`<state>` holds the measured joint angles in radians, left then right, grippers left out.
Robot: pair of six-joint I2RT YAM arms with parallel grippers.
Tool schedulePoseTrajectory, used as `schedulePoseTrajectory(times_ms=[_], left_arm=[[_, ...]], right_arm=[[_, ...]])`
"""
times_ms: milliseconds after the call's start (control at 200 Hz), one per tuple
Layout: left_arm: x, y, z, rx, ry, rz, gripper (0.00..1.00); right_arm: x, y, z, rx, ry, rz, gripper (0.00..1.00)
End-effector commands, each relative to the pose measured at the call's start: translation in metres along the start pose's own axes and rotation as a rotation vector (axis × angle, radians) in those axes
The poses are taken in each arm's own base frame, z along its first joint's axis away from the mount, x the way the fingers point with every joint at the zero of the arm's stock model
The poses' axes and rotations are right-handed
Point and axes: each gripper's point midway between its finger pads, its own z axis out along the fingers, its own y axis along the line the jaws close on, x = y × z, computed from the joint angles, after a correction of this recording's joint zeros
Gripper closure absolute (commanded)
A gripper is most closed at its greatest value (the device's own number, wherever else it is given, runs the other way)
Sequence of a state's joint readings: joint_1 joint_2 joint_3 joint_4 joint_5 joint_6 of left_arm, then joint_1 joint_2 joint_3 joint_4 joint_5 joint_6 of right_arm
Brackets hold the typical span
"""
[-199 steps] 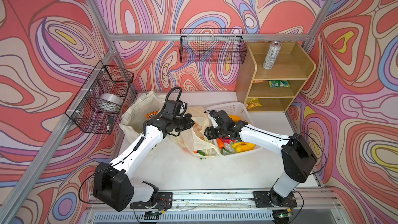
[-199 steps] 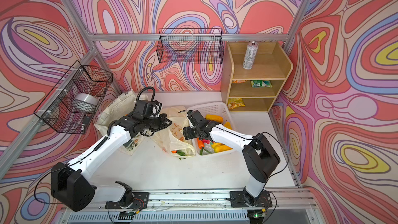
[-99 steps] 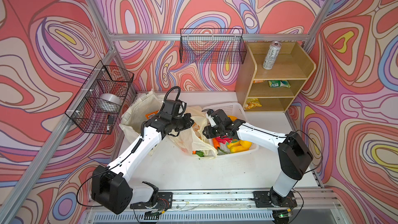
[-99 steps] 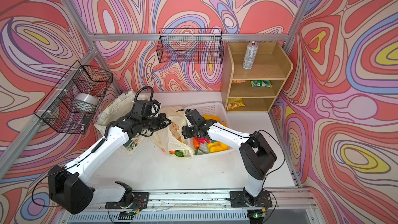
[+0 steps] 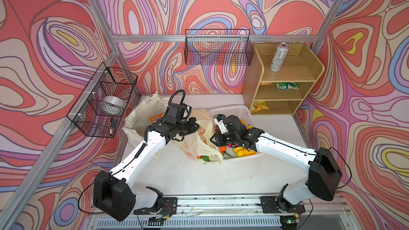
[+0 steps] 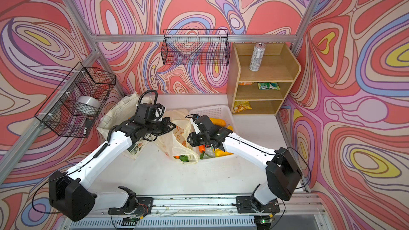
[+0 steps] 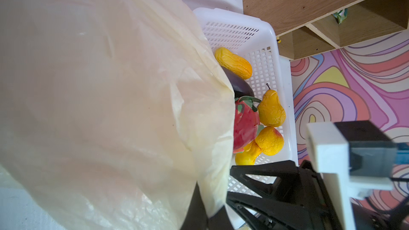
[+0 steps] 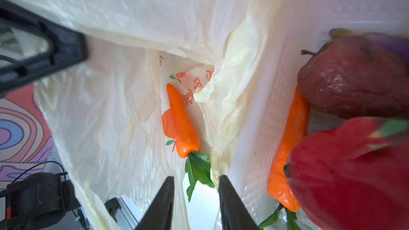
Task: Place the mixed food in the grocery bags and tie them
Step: 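Withdraw the right gripper from the bag back toward the basket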
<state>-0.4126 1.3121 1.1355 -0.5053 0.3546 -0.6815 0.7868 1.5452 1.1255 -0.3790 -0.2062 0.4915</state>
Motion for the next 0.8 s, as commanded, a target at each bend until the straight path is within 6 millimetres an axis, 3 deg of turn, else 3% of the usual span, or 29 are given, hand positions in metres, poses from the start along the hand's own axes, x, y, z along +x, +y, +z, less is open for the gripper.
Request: schedulePoseTrajectory(times_ms=[0, 115, 320, 446, 531, 656, 796], left_arm=[[0.003, 0.002, -0.005, -0.008, -0.004, 0.009, 1.00], [0.003, 0.001, -0.007, -0.009, -0.008, 0.010, 1.00], [0.004, 0.002, -0.007, -0.012, -0.007, 0.011, 1.00], [0.003, 0.002, -0.007, -0.012, -0.007, 0.010, 1.00], [0.003, 0.002, -0.007, -0.012, -0.007, 0.010, 1.00], [0.003, 0.002, -0.006, -0.013, -0.003, 0.010, 1.00], [0.003, 0.002, -0.006, -0.013, -0.001, 0.010, 1.00]], right_arm=[[0.011, -0.004, 0.020, -0.004, 0.043, 0.021, 0.63], [0.009, -0.019, 0.025, 0.073, 0.035, 0.011, 0.60], [0.002, -0.077, 0.013, 0.204, 0.039, 0.110, 0.54], [-0.002, -0.101, 0.001, 0.257, 0.027, 0.151, 0.52], [-0.005, -0.097, -0.003, 0.228, 0.018, 0.145, 0.49], [-0.009, -0.071, -0.008, 0.097, 0.012, 0.117, 0.45], [-0.002, -0.052, -0.022, 0.016, 0.003, 0.109, 0.48]])
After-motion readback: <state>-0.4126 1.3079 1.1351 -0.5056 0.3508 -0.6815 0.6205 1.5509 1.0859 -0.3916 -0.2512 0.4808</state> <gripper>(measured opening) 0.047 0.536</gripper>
